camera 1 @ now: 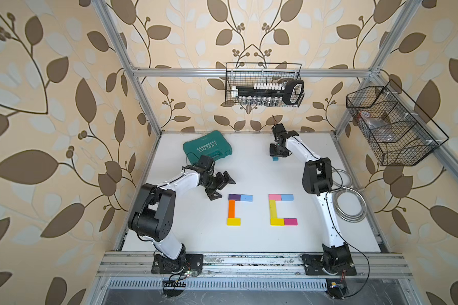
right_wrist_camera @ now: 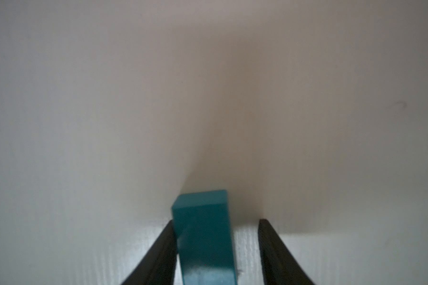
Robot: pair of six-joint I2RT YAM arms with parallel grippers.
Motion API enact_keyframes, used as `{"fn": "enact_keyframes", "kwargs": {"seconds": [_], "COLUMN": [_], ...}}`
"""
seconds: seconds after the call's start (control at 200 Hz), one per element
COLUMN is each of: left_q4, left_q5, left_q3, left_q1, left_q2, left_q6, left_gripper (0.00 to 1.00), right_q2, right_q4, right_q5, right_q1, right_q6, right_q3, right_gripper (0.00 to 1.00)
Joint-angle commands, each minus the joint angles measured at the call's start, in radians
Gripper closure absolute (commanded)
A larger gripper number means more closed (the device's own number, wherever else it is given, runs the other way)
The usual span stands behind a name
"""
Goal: Assemble the letter c with building blocks
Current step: Pick up the building block from the center of the board.
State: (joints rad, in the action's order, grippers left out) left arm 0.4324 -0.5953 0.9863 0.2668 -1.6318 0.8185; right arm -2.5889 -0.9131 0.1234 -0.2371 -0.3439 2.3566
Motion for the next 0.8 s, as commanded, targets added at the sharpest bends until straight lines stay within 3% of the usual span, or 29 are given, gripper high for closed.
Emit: {"fn": "enact_keyframes", "kwargs": {"seconds": [0.0, 0.12, 0.465, 0.795], "left_q4": [-0.003, -0.004, 0.077, 0.160], "left_q5": [-0.015, -0.018, 0.023, 0.041], "left_q3": [0.025, 0.022, 0.029, -0.035], "left_q1": [-0.011, -0.010, -0.021, -0.092], "left_q2": [-0.009, -0.004, 0.080, 0.254], "left_q6": [0.002, 0.008, -0.050, -0.105], "left_gripper": [0.01, 0.01, 0.01, 0.01], "right_q2": [-0.038, -0.012, 0.301, 0.768], "right_q4": [-0.024, -0.025, 0.010, 0.117], "right_q5": [0.001, -0.021, -0.086, -0.062], "right_q1": [-0.015, -0.018, -0.071, -0.335], "right_q6": [0.018, 0.014, -0.026, -0.032], "right_q3": [0.020, 0.001, -0.195, -0.708], "right_gripper": [0.69, 1.00, 1.00, 1.00]}}
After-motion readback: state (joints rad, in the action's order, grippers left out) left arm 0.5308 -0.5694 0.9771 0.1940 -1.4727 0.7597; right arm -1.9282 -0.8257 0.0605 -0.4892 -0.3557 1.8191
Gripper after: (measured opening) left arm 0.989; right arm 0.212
